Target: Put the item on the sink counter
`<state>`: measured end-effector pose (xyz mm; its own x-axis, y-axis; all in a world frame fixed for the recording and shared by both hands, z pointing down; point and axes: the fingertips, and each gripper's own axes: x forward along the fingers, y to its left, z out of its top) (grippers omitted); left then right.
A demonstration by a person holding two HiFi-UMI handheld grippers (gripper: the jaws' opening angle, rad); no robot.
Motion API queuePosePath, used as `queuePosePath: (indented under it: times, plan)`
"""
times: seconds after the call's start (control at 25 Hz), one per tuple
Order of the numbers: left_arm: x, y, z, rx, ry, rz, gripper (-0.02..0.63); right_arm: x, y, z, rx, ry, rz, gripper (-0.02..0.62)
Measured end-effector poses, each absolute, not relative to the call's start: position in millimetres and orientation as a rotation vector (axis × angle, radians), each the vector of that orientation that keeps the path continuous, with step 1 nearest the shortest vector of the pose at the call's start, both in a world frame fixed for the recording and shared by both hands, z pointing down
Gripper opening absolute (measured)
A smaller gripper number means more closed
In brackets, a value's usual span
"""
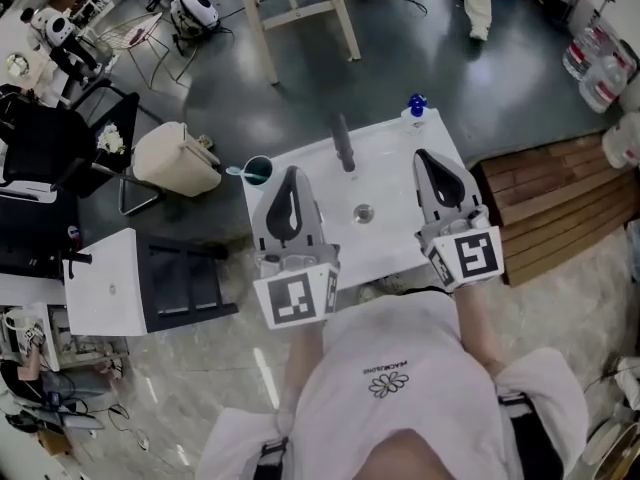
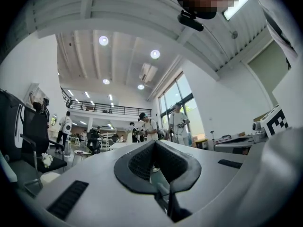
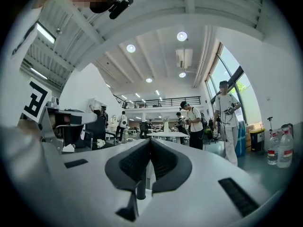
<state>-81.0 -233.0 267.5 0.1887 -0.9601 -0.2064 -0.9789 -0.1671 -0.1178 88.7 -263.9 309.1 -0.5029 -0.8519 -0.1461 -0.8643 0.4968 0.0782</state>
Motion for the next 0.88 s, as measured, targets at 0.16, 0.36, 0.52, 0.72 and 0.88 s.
queuePosePath:
  times: [0.16,0.36,0.52,0.72,0.88]
  plan:
    - [-93.3,-231.3,270.9,-2.234,1.914,0.131,0.014,80.5,-261.0,310.1,-1.504,2.666,0.193,0.011]
    - [-102.0,-229.9,271.7,-2.219,1.951,0.13,0.014,71.2,-259.6,308.3,-1.467,2.687,0.175,0.011]
    - [-103.2,-230.3,271.3,-2.205,1.967,0.128,0.014,65.9,-260.8,306.3,-1.429,2.697,0.16,0.011]
    - [-108.5,-234.5,265.5,-2.194,1.995,0.127,0.014,55.5,-266.1,297.9,-1.393,2.72,0.155,0.011]
    - [-106.5,-229.8,270.3,-2.182,2.003,0.123,0.014,55.5,-261.5,303.1,-1.38,2.73,0.159,0.011]
